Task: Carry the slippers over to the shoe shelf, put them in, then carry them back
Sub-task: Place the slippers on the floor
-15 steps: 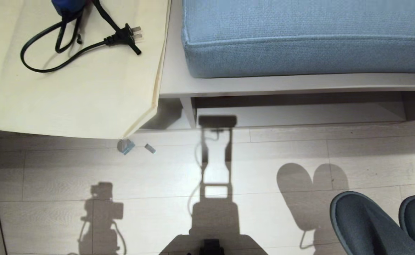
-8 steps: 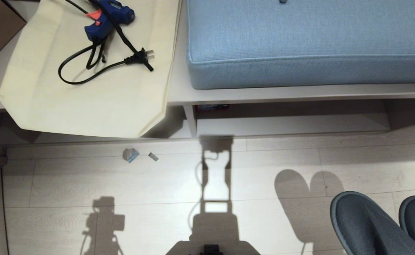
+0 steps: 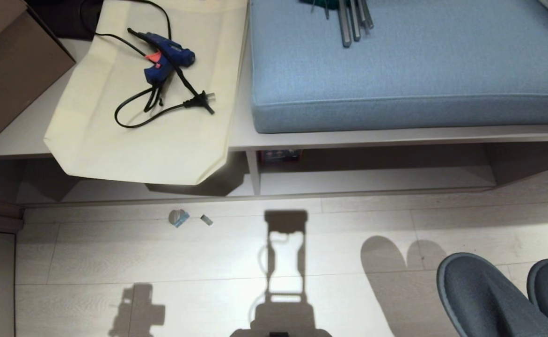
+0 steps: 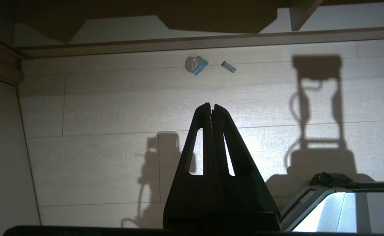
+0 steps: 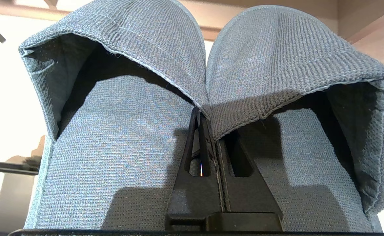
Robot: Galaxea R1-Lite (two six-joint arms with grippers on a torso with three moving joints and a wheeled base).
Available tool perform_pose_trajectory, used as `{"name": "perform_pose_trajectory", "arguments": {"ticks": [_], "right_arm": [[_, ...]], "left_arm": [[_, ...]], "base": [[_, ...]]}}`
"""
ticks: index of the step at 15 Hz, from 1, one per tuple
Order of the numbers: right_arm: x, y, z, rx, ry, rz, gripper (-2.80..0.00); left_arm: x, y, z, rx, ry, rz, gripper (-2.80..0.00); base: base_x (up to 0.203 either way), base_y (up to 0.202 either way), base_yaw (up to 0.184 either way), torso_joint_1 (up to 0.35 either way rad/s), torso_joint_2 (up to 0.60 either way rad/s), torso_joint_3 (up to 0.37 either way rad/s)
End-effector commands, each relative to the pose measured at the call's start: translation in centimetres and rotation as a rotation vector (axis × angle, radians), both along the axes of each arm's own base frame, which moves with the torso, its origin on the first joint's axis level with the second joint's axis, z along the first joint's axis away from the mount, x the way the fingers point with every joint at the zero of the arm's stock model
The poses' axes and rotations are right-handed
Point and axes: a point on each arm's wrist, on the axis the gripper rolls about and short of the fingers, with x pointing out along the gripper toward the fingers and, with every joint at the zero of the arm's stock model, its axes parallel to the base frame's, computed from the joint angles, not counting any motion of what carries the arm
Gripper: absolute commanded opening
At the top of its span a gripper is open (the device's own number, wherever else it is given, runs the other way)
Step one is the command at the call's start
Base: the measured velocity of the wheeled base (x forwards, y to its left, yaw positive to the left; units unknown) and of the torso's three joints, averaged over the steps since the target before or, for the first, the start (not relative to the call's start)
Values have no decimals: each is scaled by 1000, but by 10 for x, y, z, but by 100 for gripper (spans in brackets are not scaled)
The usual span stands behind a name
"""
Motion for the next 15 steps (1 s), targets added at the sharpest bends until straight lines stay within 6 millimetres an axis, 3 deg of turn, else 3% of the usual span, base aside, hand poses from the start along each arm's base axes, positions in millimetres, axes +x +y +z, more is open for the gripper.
{"name": "perform_pose_trajectory", "arguments": {"ticks": [1, 15], "right_arm": [[0, 0, 0, 6, 5, 0, -280], [0, 0, 0, -5, 4, 1, -280]], "left_arm": [[1, 0, -2, -1, 10, 2, -280], [1, 0, -2, 5, 10, 0, -280]], "base": [[0, 0, 0, 3, -2, 204], [0, 0, 0, 4, 1, 202]]}}
